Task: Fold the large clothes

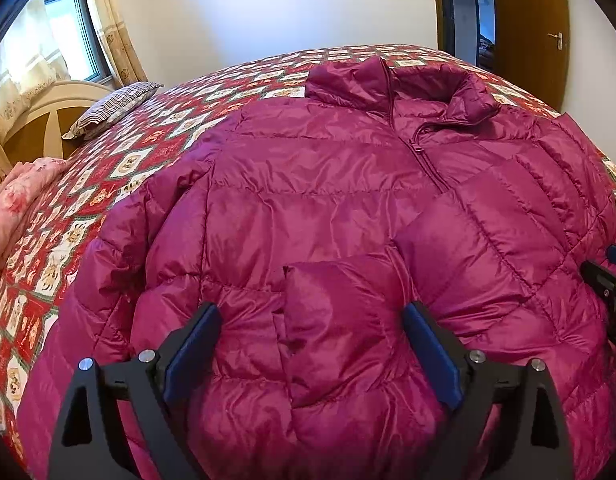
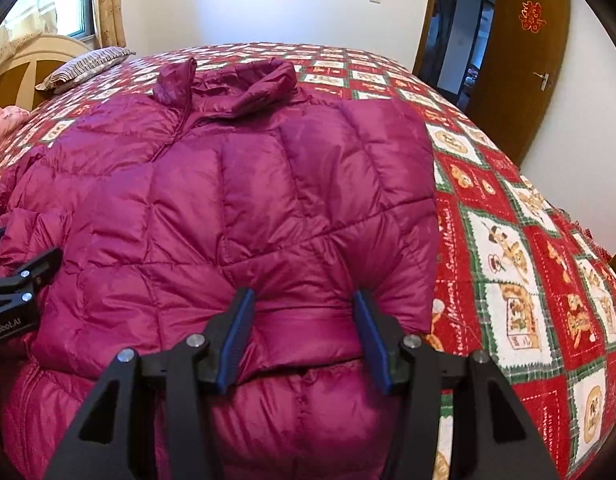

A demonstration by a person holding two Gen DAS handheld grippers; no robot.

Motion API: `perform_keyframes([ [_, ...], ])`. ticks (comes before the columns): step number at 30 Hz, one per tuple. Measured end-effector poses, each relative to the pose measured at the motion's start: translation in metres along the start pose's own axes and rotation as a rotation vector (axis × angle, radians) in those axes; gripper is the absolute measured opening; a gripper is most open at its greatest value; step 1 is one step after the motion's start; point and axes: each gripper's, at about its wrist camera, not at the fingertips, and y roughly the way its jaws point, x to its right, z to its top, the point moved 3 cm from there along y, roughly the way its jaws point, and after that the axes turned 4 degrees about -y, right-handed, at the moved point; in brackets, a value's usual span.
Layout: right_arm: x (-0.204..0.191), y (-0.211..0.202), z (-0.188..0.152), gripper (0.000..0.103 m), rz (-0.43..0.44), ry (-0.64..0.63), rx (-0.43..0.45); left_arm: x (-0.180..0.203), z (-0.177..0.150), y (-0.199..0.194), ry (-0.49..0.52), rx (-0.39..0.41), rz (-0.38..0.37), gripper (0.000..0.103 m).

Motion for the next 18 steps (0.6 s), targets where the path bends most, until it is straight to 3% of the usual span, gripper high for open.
perform_keyframes([
  [6, 0.001, 0.000, 0.000, 0.056, -0.001, -0.001, 0.002, -0.010, 0.008, -0.006, -0.030, -0.033, -0.041, 0.094],
  [8, 0.004, -0.001, 0.000, 0.062, 0.026, 0.014, 0.008, -0.026, 0.013, -0.021, -0.061, -0.015, -0.048, 0.094],
  [10, 0.008, -0.008, 0.000, 0.079, 0.065, 0.033, 0.025, -0.051, 0.015, -0.043, -0.077, 0.018, -0.025, 0.094],
  [13, 0.012, -0.028, -0.002, 0.083, 0.041, 0.056, 0.060, -0.113, 0.000, -0.074, -0.100, 0.050, 0.036, 0.094],
  [18, 0.006, -0.050, -0.012, 0.086, 0.080, 0.067, 0.081, -0.217, -0.053, -0.079, -0.204, -0.034, 0.187, 0.094],
])
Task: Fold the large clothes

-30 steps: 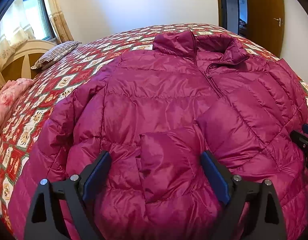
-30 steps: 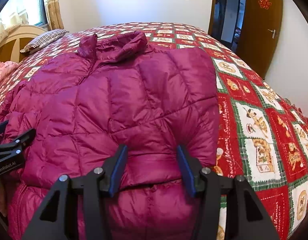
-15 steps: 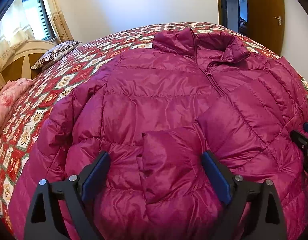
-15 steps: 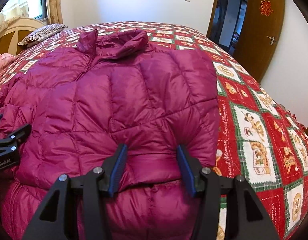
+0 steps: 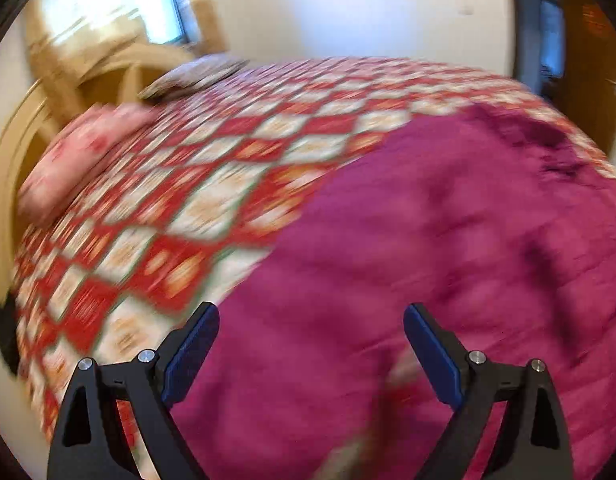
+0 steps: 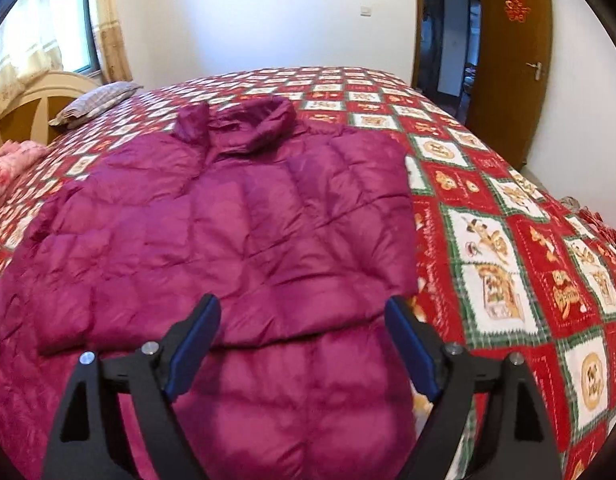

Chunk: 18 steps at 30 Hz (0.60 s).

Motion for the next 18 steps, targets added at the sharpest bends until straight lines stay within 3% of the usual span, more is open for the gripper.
perform_keyframes([
  [4, -0.019, -0.005, -0.007, 0.088, 0.032, -0.051, -0.009, -0.051, -0.029, 0.027, -0.106, -0.114, 0.018, 0.094],
  [10, -0.027, -0.012, -0.016, 0.088, 0.045, -0.064, -0.006, -0.049, -0.036, 0.032, -0.133, -0.099, -0.037, 0.090],
  [11, -0.027, -0.014, -0.017, 0.088, 0.043, -0.062, -0.002, -0.046, -0.035, 0.033, -0.134, -0.100, -0.051, 0.082],
  [13, -0.023, -0.019, -0.018, 0.088, 0.039, -0.052, 0.010, -0.040, -0.028, 0.035, -0.122, -0.098, -0.059, 0.049],
  [15, -0.017, -0.022, -0.020, 0.090, 0.032, -0.039, 0.018, -0.037, -0.021, 0.031, -0.116, -0.094, -0.069, 0.031],
  [18, -0.003, -0.023, -0.022, 0.090, 0.010, -0.005, 0.023, -0.035, -0.004, 0.010, -0.118, -0.024, -0.049, 0.026],
])
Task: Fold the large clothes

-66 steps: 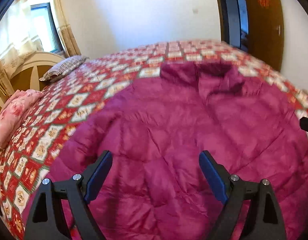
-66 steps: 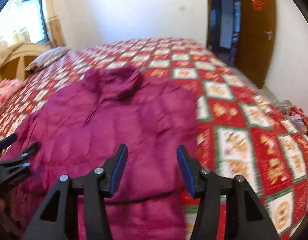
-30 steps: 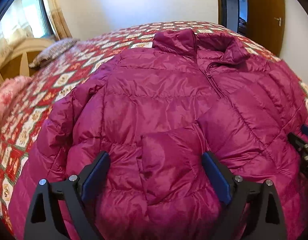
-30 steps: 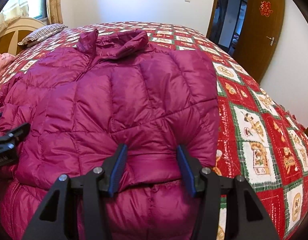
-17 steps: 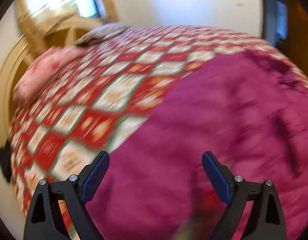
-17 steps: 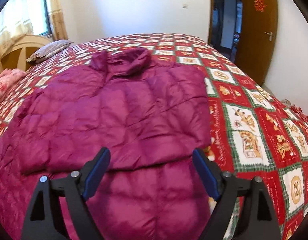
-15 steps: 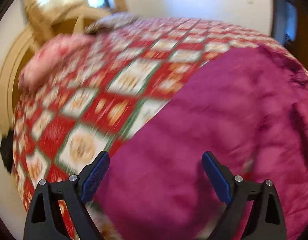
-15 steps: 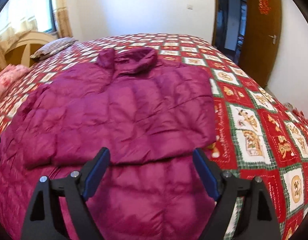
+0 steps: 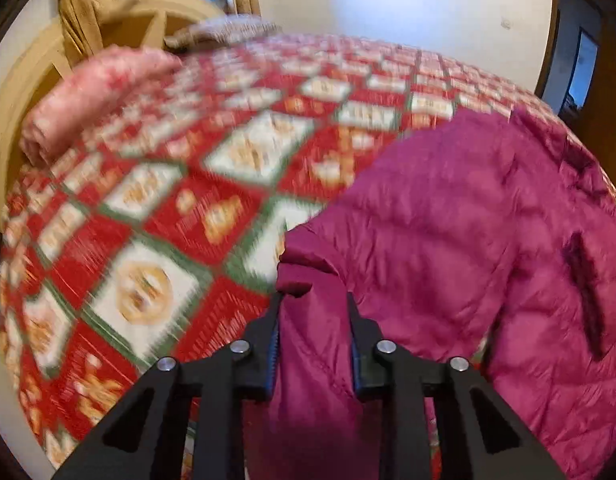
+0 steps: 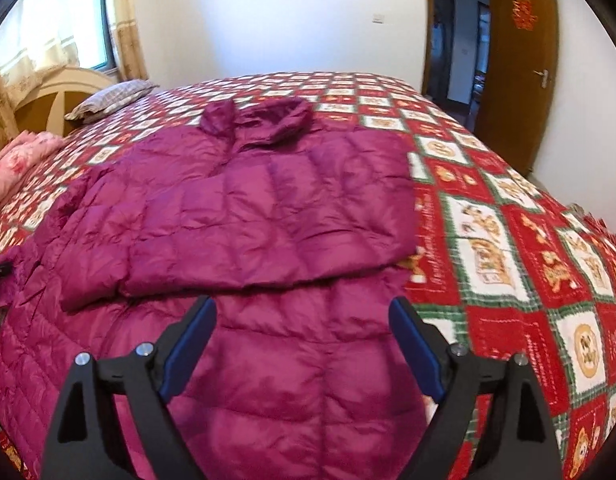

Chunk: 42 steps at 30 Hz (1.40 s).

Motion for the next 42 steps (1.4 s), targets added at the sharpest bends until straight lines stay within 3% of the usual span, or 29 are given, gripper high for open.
perform_keyframes([
  [4, 0.021, 0.001, -0.001, 0.090, -0.018, 0.073, 0.002, 0.022, 0.028, -0.044, 0.063, 0.171, 0.026, 0.024],
  [7, 0.030, 0.001, -0.002, 0.090, -0.017, 0.112, 0.009, 0.057, 0.045, -0.074, 0.136, 0.261, -0.019, 0.024],
  [13, 0.034, 0.010, -0.009, 0.090, -0.004, 0.130, -0.016, 0.161, 0.061, -0.113, 0.263, 0.348, -0.198, 0.024],
  [18, 0.044, 0.012, -0.016, 0.090, 0.009, 0.174, -0.025, 0.250, 0.047, -0.117, 0.373, 0.331, -0.337, 0.024],
  [20, 0.048, 0.014, -0.018, 0.090, 0.013, 0.195, -0.036, 0.277, 0.039, -0.116, 0.397, 0.325, -0.369, 0.033],
  [22, 0.052, 0.015, -0.020, 0.090, 0.016, 0.206, -0.045, 0.301, 0.029, -0.118, 0.422, 0.341, -0.366, 0.075],
  [24, 0.053, 0.014, -0.020, 0.090, 0.014, 0.200, -0.047, 0.310, 0.022, -0.127, 0.429, 0.397, -0.350, 0.087],
  [27, 0.055, 0.012, -0.019, 0.090, 0.010, 0.189, -0.058, 0.302, 0.020, -0.140, 0.433, 0.459, -0.358, 0.089],
  [30, 0.055, -0.004, -0.008, 0.090, 0.015, 0.183, -0.027, 0.268, 0.029, -0.133, 0.386, 0.468, -0.327, 0.090],
  [34, 0.040, -0.019, 0.022, 0.090, 0.079, 0.155, 0.018, 0.207, 0.043, -0.079, 0.297, 0.366, -0.182, 0.091],
  [38, 0.007, 0.002, 0.048, 0.090, 0.205, 0.124, -0.027, 0.161, 0.034, -0.023, 0.220, 0.229, -0.076, 0.091],
  [39, -0.002, 0.013, 0.051, 0.086, 0.239, 0.115, -0.056, 0.151, 0.029, -0.010, 0.206, 0.197, -0.055, 0.090],
  [41, -0.019, 0.034, 0.050, 0.061, 0.288, 0.102, -0.124, 0.141, 0.020, 0.007, 0.190, 0.154, -0.038, 0.090],
  [42, -0.027, 0.047, 0.048, 0.032, 0.316, 0.092, -0.173, 0.137, 0.015, 0.014, 0.184, 0.130, -0.040, 0.090],
])
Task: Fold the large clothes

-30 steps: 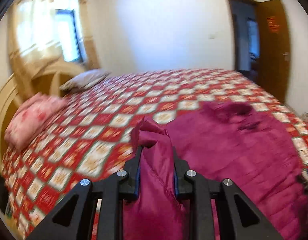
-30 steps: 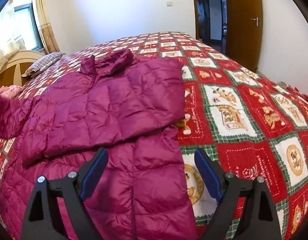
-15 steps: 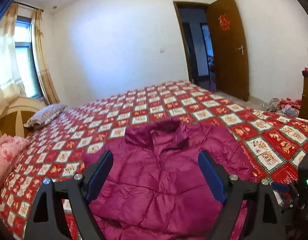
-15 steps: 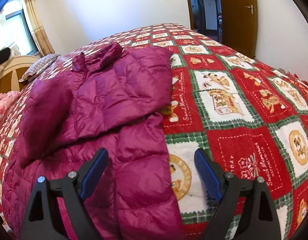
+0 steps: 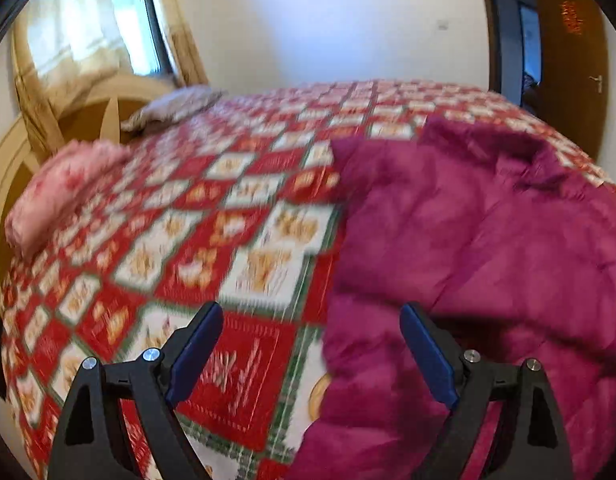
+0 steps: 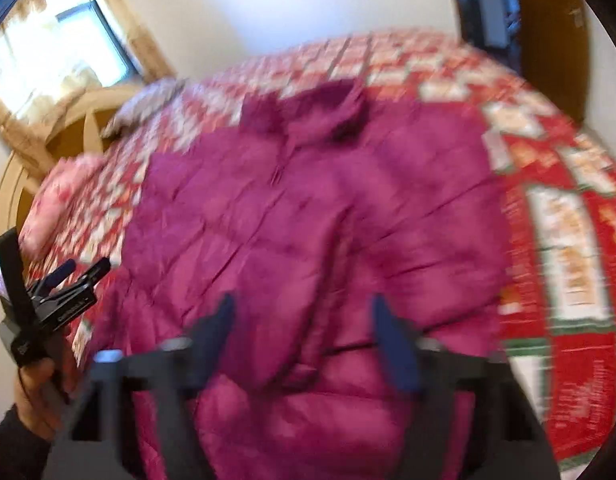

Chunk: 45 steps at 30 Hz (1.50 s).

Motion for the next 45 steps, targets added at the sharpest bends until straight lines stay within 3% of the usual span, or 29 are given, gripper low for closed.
perform_keyframes([
  [1, -0.003, 0.009, -0.001, 0.027, 0.016, 0.001, -0.024, -0.002, -0.005, 0.005, -0.004, -0.021, -0.005, 0.090],
  [3, -0.002, 0.004, 0.001, 0.017, -0.020, 0.008, 0.022, -0.006, -0.009, 0.008, -0.011, -0.043, -0.026, 0.090],
  [6, 0.009, -0.016, 0.004, 0.017, -0.068, 0.044, 0.077, -0.010, -0.005, 0.000, -0.004, -0.046, -0.067, 0.090],
  [8, 0.012, -0.015, 0.003, 0.018, -0.089, 0.021, 0.048, -0.010, 0.004, -0.003, 0.009, -0.057, -0.079, 0.090],
  [9, 0.012, -0.010, 0.002, 0.022, -0.095, -0.001, 0.011, -0.009, 0.008, -0.004, 0.014, -0.070, -0.081, 0.090],
  [10, 0.013, -0.007, 0.000, 0.037, -0.122, -0.018, -0.013, -0.008, 0.016, -0.006, 0.019, -0.086, -0.087, 0.090],
  [12, 0.018, -0.013, 0.000, 0.053, -0.183, -0.018, 0.002, -0.003, 0.030, -0.012, 0.017, -0.092, -0.111, 0.090],
  [16, 0.025, -0.051, 0.012, 0.052, -0.283, 0.035, 0.152, 0.017, 0.062, -0.024, 0.022, -0.054, -0.171, 0.090],
  [20, -0.004, -0.047, 0.031, 0.044, -0.211, -0.017, 0.190, 0.058, 0.078, -0.016, 0.051, 0.021, -0.208, 0.091],
  [23, -0.023, -0.016, 0.036, 0.038, -0.128, -0.062, 0.153, 0.093, 0.071, 0.011, 0.080, -0.004, -0.231, 0.091],
  [27, -0.015, 0.026, 0.026, 0.036, -0.176, -0.082, 0.095, 0.117, 0.044, 0.056, 0.110, -0.100, -0.181, 0.091],
  [29, -0.008, 0.037, 0.019, 0.031, -0.189, -0.080, 0.086, 0.120, 0.034, 0.062, 0.109, -0.082, -0.179, 0.091],
  [45, -0.007, 0.050, 0.007, 0.031, -0.227, -0.117, 0.094, 0.122, 0.028, 0.063, 0.142, -0.082, -0.147, 0.092],
])
